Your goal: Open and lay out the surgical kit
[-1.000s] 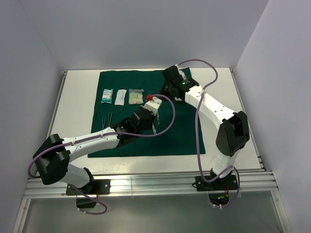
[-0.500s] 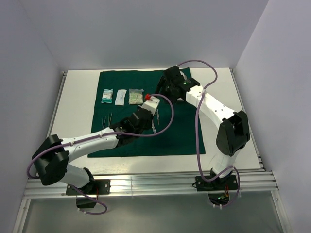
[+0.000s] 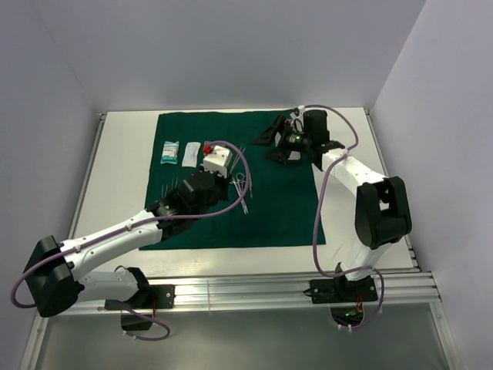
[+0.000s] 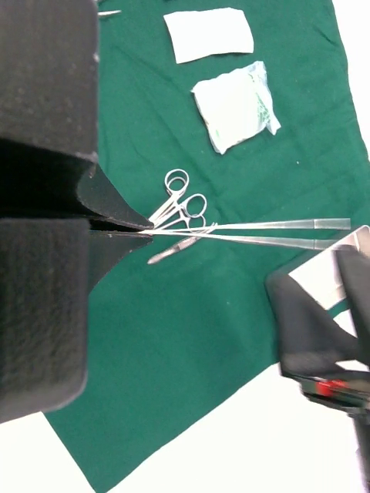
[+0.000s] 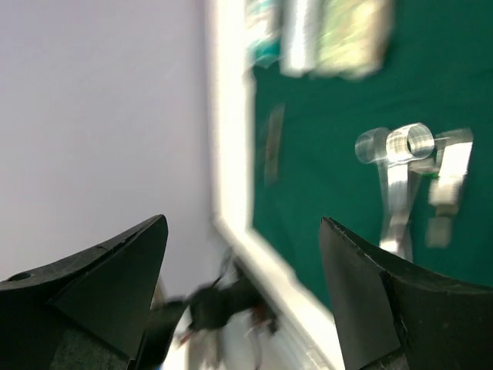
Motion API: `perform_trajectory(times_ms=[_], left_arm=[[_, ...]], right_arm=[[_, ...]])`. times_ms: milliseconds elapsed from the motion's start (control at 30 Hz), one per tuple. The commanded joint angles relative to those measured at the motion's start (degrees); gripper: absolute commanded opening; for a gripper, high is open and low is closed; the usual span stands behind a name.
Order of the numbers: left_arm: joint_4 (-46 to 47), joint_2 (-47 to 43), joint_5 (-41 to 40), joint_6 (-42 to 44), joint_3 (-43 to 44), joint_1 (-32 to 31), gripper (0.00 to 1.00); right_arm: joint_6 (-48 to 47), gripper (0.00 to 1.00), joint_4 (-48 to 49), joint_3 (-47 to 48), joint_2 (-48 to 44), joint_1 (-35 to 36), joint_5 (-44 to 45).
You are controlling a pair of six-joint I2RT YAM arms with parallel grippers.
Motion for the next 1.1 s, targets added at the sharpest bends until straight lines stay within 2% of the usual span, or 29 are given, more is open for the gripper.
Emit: perform_trajectory(times_ms=[0, 33, 100, 367, 533, 767, 1067], left_arm=[[1.06, -1.69, 4.12, -2.9, 1.98, 0.72, 0.0], [0.54, -1.51, 4.12, -3.16, 2.16, 0.72, 0.0], [0.36, -1.08, 4.03, -2.9, 2.33, 0.72, 0.0], [-0.08, -0.28, 3.68, -3.07, 3.39, 0.89, 0.0], [-0.35, -0.46, 2.89, -3.34, 3.65, 1.15, 0.0], [-0.61, -0.72, 2.72, -3.6, 3.83, 1.86, 0.0], [-1.92, -1.07, 4.12, -4.21, 3.3, 1.86, 0.0]], right_arm=[[11.56, 0.86, 26.44, -4.51, -3.8, 1.55, -16.88], [13.0, 0.87, 31.52, -4.95, -3.89, 1.82, -17.33], [14.06, 0.87, 33.24, -4.61, -3.89, 2.61, -17.86], [12.92, 0.85, 30.26, -1.01, -2.23, 5.95, -17.52], [13.45, 0.85, 29.64, -1.97, -1.79, 6.48, -16.28], [15.21, 0.84, 27.97, -3.64, 0.15, 4.11, -13.82], [13.01, 0.86, 26.21, -3.11, 0.06, 1.3, -12.5]])
